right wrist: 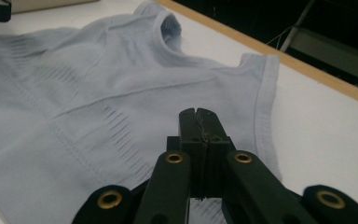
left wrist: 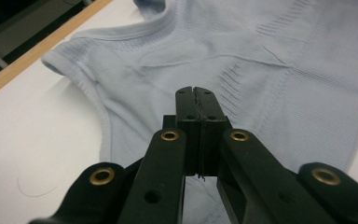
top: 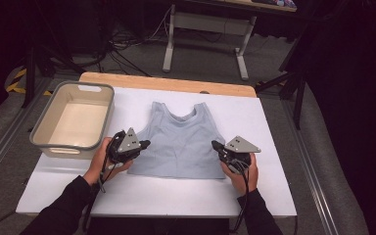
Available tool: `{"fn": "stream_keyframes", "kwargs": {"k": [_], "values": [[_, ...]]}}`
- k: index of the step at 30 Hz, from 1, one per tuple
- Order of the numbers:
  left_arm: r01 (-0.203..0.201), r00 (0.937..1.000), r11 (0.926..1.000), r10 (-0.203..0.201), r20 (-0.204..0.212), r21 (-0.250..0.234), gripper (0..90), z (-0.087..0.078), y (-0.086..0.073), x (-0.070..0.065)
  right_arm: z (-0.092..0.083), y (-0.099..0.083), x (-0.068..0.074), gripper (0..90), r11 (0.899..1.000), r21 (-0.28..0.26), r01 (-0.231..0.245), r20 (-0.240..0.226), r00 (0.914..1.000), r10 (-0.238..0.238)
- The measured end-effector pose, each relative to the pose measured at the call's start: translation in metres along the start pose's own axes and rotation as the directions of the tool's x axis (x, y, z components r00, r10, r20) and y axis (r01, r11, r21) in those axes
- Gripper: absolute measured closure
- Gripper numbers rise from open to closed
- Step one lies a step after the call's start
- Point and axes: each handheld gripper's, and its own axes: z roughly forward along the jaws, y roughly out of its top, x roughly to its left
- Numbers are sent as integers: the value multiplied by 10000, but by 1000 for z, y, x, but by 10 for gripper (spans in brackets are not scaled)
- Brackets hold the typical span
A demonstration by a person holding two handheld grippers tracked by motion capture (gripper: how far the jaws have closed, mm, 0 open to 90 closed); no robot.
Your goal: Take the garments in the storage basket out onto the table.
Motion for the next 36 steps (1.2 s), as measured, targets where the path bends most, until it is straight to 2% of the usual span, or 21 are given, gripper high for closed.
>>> {"fn": "stream_keyframes", "kwargs": {"k": [2,3,4,7,9,12,13,15,16,18,19,20,21,25,28,31,33,34,35,36], "values": [[-50,9999,10000,49,164,42,898,1,-1,-1,1,-1,0,900,10000,65,23,-54,10000,-23],[-97,9996,9999,94,263,101,897,2,-3,-2,3,-5,2,900,9996,279,34,-349,9994,-24],[-178,9995,9996,172,276,212,897,2,-4,-3,4,-6,2,900,9992,384,104,-402,9992,-89],[-88,9985,9993,68,542,375,897,4,-8,-6,7,-12,5,900,9975,674,232,-557,9983,-194],[-242,9977,9981,205,641,573,897,6,-11,-8,8,-15,5,900,9959,855,285,-590,9980,-235],[-358,9974,9962,306,655,791,897,8,-13,-10,8,-21,4,900,9936,1105,220,-673,9976,-146],[-387,9975,9934,319,635,1078,897,11,-17,-12,9,-23,4,900,9921,1231,225,-714,9974,-138],[-476,9974,9909,403,601,1262,897,13,-20,-12,10,-27,3,900,9896,1423,202,-708,9974,-101],[-330,9979,9892,246,601,1430,897,14,-21,-13,11,-29,3,900,9882,1523,174,-730,9973,-64],[-388,9973,9878,289,678,1506,897,15,-22,-13,11,-31,2,900,9864,1629,217,-738,9972,-97],[-254,9974,9862,139,710,1638,896,16,-25,-12,12,-34,2,900,9823,1863,184,-793,9968,-36],[-254,9974,9862,139,710,1638,896,16,-25,-12,12,-34,2,900,9823,1863,184,-793,9968,-36],[-108,9970,9870,-17,775,1602,896,16,-26,-11,13,-37,3,900,9774,2103,206,-774,9970,-43],[40,9964,9876,-173,835,1567,897,14,-28,-11,10,-39,2,900,9767,2148,1,-796,9967,174],[528,9928,9892,-668,995,1369,897,10,-34,-11,9,-41,1,900,9770,2122,-206,-834,9957,391],[600,9918,9896,-739,1042,1307,897,8,-35,-12,9,-40,-1,882,9782,2070,-190,-819,9960,367],[528,9930,9905,-655,978,1270,895,7,-34,-13,9,-39,-1,872,9786,2051,-170,-760,9966,332],[524,9957,9924,-604,699,1111,889,8,-32,-12,8,-37,-5,847,9828,1811,-354,-523,9976,455],[524,9957,9924,-604,699,1111,874,8,-32,-12,8,-37,-5,847,9828,1811,-354,-523,9976,455],[681,9963,9930,-727,455,964,874,9,-30,-9,7,-36,-7,821,9845,1693,-469,-400,9977,544]]}}
